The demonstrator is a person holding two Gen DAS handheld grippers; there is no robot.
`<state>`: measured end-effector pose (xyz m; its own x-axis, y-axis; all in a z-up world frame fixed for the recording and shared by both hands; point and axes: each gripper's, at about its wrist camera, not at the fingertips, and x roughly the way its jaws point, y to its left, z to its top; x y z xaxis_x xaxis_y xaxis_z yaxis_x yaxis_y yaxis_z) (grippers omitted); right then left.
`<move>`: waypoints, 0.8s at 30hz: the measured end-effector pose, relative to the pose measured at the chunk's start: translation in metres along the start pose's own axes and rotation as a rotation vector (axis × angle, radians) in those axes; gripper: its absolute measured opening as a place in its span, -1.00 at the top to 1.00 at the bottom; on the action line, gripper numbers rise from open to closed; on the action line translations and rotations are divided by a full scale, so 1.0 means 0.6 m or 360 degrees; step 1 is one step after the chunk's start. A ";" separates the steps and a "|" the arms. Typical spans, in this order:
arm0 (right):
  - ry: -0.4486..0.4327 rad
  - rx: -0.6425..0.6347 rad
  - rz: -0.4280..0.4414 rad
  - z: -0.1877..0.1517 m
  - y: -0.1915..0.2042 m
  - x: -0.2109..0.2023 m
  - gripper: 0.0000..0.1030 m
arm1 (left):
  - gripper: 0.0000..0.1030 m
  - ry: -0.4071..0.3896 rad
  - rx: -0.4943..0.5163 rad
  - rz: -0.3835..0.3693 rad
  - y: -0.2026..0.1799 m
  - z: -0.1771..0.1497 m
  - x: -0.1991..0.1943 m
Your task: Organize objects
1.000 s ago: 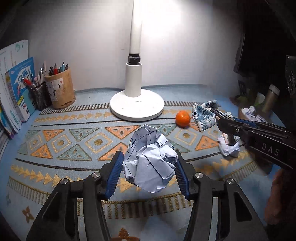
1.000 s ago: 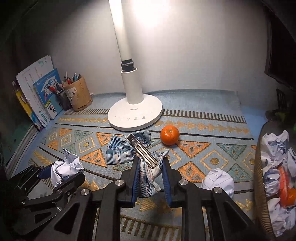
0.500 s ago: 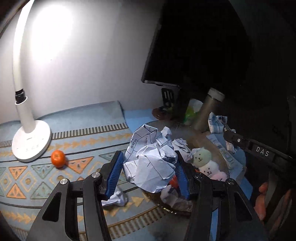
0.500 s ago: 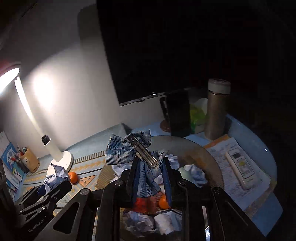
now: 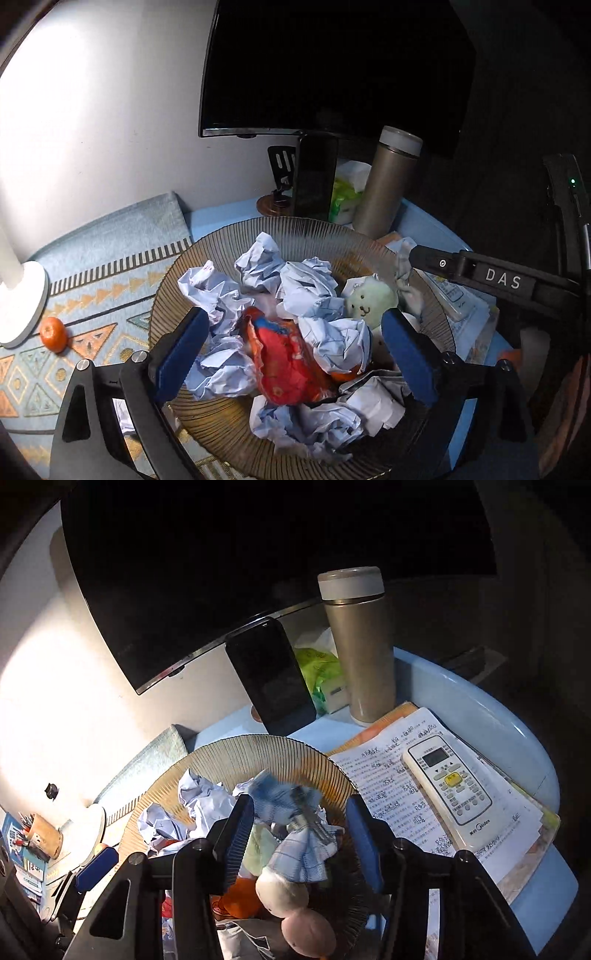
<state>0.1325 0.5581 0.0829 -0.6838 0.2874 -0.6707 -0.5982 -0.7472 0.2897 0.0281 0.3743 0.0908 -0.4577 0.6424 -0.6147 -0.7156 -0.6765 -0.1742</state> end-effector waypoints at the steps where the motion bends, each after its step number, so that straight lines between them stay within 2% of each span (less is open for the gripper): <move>1: -0.0005 0.0010 0.0010 -0.002 -0.001 -0.005 0.02 | -0.83 -0.0003 -0.0014 -0.0006 0.008 -0.002 -0.008; 3: -0.0023 0.0003 0.0035 -0.004 0.006 -0.017 0.02 | -0.83 -0.0022 -0.0038 0.0014 0.030 -0.008 -0.032; 8: -0.0074 -0.0126 0.0114 -0.017 0.068 -0.053 0.02 | -0.83 -0.0132 -0.0163 0.0166 0.117 -0.026 -0.128; 13: -0.0092 -0.0299 0.0264 -0.047 0.166 -0.089 0.02 | -0.83 -0.0186 -0.0289 0.0472 0.218 -0.057 -0.228; 15: -0.0070 -0.0352 0.0345 -0.067 0.208 -0.097 0.02 | -0.83 -0.0190 -0.0360 0.0550 0.256 -0.076 -0.255; 20: 0.0064 -0.0456 0.0536 -0.154 0.306 -0.086 0.02 | -0.83 -0.0140 -0.0577 0.0649 0.343 -0.150 -0.284; 24: 0.0205 -0.0577 0.0522 -0.247 0.366 -0.040 0.02 | -0.83 -0.0059 -0.0719 0.0663 0.391 -0.214 -0.267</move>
<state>0.0792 0.2984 0.0615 -0.7405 -0.0564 -0.6697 -0.1613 -0.9524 0.2586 0.0012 0.0666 0.0495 -0.6748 0.2976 -0.6753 -0.1818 -0.9539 -0.2387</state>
